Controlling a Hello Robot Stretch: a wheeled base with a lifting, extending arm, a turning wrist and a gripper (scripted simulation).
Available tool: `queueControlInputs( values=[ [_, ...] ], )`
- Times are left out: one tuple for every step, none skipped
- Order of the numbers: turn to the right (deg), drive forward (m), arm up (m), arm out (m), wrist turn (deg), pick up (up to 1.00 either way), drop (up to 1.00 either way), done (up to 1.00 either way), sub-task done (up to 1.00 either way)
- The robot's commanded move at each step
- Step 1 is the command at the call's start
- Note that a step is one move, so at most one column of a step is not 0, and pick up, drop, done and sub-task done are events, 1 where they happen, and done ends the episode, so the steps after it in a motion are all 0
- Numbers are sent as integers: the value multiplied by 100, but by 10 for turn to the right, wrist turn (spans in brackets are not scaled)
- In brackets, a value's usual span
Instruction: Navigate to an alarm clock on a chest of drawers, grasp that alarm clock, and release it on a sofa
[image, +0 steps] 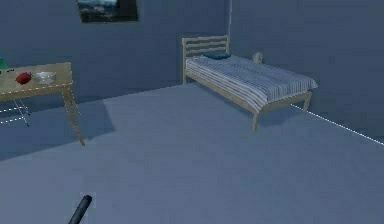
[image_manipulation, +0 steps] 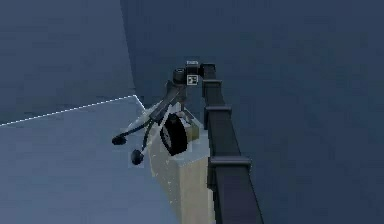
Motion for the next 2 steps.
queueControlInputs(
  values=[
    [0,0,0,0,450,0,0,0,0],
    [0,0,0,0,450,0,0,0,0]
  ],
)
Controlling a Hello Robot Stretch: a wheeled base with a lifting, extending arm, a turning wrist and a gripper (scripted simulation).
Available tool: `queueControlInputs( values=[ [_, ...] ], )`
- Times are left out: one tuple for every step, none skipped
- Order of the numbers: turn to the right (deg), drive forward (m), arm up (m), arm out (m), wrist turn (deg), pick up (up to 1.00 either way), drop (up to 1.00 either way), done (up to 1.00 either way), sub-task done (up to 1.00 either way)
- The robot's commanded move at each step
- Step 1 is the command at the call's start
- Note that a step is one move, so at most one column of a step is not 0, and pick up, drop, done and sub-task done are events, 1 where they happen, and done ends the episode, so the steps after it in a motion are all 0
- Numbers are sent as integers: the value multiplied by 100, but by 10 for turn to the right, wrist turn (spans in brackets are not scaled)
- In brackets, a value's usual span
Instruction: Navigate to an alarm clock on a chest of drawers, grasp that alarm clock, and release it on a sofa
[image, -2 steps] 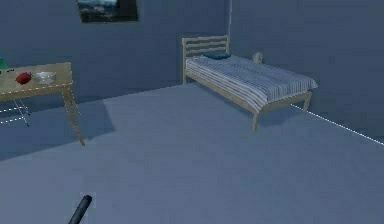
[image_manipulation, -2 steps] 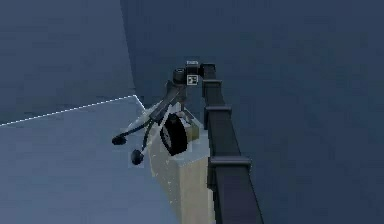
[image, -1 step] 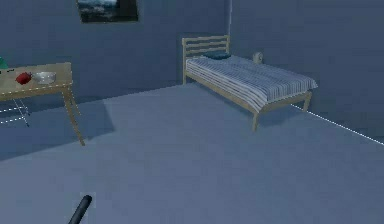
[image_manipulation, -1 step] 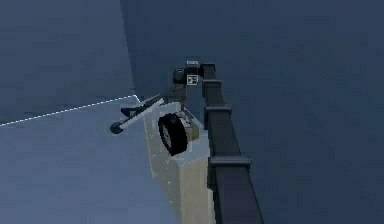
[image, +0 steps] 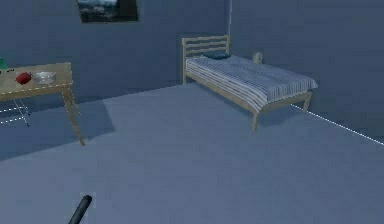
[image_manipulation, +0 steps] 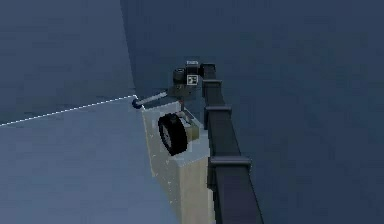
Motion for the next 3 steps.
queueControlInputs(
  values=[
    [0,0,0,0,270,0,0,0,0],
    [0,0,-30,0,0,0,0,0,0],
    [0,0,0,0,0,100,0,0,0]
  ],
)
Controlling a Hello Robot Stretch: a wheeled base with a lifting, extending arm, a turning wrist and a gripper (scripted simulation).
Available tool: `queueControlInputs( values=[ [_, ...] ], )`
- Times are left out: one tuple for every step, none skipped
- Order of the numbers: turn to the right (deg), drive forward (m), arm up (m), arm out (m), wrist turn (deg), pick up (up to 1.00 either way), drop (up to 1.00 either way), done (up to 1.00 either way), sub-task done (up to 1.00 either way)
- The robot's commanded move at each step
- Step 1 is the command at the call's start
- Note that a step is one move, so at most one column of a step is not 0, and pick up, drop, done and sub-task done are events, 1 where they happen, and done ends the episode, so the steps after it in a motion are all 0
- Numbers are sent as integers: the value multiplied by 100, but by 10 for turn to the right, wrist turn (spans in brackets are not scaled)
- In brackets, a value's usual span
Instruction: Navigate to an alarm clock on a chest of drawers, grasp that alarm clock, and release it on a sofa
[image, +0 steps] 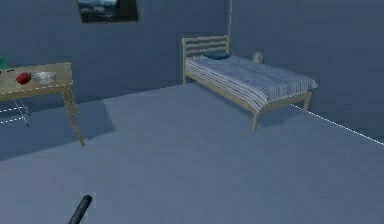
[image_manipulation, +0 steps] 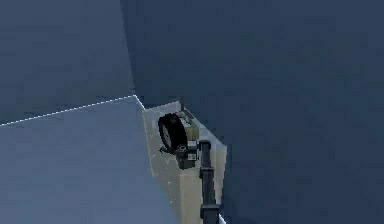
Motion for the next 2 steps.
queueControlInputs(
  values=[
    [0,0,10,0,0,0,0,0,0],
    [0,0,26,0,0,0,0,0,0]
  ],
)
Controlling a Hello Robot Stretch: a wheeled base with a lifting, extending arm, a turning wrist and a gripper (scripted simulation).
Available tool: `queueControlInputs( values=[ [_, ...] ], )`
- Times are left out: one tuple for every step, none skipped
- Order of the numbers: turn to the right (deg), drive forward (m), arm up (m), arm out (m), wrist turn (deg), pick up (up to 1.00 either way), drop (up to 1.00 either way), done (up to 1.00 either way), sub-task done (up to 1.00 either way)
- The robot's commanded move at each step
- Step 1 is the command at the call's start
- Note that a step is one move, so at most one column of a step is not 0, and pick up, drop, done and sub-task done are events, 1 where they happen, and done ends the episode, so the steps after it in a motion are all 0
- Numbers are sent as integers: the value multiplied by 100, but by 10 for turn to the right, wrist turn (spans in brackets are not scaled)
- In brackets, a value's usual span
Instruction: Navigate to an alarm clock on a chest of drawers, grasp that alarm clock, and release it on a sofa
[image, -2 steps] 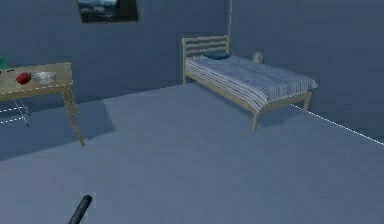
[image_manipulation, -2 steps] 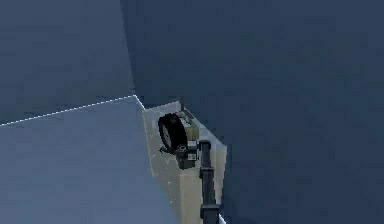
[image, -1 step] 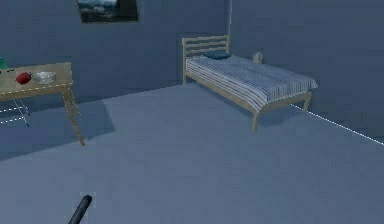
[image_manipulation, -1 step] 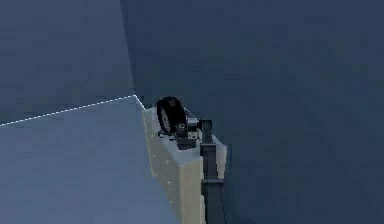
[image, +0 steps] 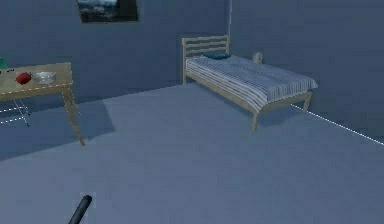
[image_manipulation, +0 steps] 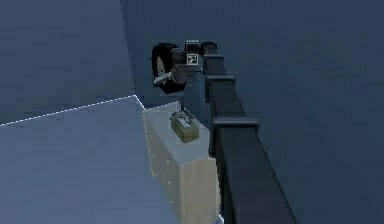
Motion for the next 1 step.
queueControlInputs(
  values=[
    [0,0,0,0,-450,0,0,0,0]
  ],
)
